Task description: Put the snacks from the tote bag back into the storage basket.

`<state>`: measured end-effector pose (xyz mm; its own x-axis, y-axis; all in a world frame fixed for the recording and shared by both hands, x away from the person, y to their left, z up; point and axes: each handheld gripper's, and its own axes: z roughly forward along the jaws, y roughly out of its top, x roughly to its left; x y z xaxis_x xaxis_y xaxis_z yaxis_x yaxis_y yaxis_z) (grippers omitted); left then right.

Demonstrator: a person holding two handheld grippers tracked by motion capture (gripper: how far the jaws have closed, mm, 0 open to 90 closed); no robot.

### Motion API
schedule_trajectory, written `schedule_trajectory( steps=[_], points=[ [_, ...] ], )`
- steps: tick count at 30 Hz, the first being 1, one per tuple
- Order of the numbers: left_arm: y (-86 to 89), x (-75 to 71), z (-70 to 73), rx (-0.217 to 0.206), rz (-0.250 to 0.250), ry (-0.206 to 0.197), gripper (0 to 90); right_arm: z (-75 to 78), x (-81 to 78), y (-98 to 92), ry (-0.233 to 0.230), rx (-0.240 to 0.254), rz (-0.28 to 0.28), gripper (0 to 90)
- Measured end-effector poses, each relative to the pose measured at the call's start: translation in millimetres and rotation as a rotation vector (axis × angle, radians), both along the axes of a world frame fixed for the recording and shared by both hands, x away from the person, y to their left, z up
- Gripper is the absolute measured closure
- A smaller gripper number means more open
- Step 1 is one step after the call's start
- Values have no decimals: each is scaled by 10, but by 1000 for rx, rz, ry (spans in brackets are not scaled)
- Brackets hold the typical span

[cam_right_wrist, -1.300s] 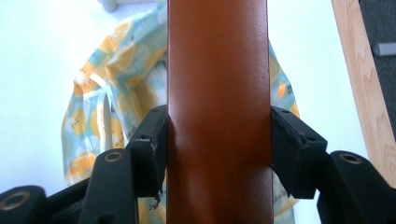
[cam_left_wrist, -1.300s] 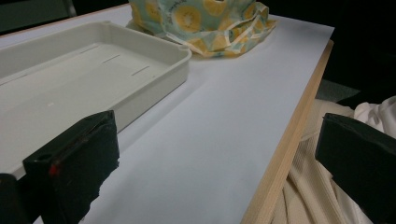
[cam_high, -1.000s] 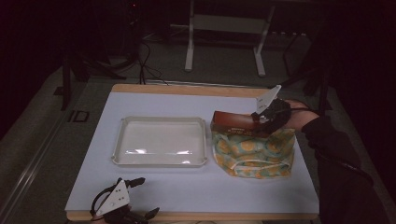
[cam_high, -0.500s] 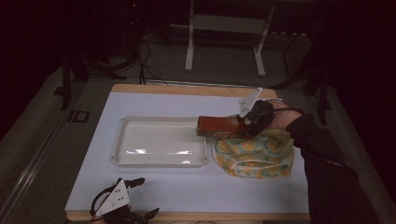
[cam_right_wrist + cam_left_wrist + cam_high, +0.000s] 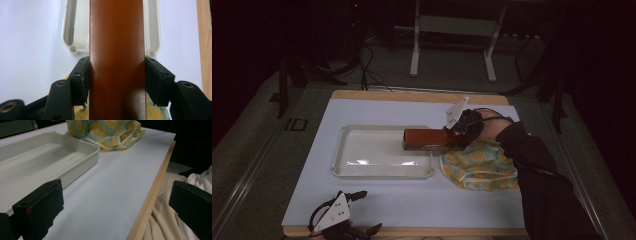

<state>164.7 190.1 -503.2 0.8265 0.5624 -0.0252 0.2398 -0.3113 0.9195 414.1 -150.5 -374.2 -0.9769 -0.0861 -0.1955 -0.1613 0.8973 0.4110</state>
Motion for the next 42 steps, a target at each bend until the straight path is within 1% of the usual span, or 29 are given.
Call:
schedule_trajectory(
  steps=[10, 11, 15, 20, 21, 22, 25, 29, 34, 37, 42],
  points=[
    [1, 0, 0, 2, -4, -2, 0, -117, 11, 303, 15, 14, 29, 432],
    [1, -1, 0, 1, -4, -1, 0, -131, 8, 335, 22, 15, 30, 432],
    [-1, -2, 0, 3, -7, -2, 0, -183, -21, 469, 30, 17, 54, 432],
    [-5, -5, 0, 2, -9, -2, 0, -255, -34, 613, 30, 19, 61, 432],
    [-4, -6, 0, 1, -8, -2, 0, -276, -38, 651, 37, 21, 63, 432],
    [-4, -6, 0, 1, -8, -2, 0, -276, -38, 651, 37, 21, 63, 432],
    [0, -8, 1, 1, -11, -3, 0, -346, -44, 758, 37, 28, 69, 433],
    [3, -10, 1, 1, -13, -5, 0, -435, -31, 827, 43, 24, 64, 432],
    [2, -9, 0, 0, -15, -4, 0, -535, 4, 886, 45, 39, 51, 432],
    [2, -9, -1, 1, -16, -3, 0, -603, 20, 916, 38, 32, 50, 432],
    [1, -9, -2, 0, -18, -3, 0, -689, 50, 933, 43, 21, 35, 432]
  ],
)
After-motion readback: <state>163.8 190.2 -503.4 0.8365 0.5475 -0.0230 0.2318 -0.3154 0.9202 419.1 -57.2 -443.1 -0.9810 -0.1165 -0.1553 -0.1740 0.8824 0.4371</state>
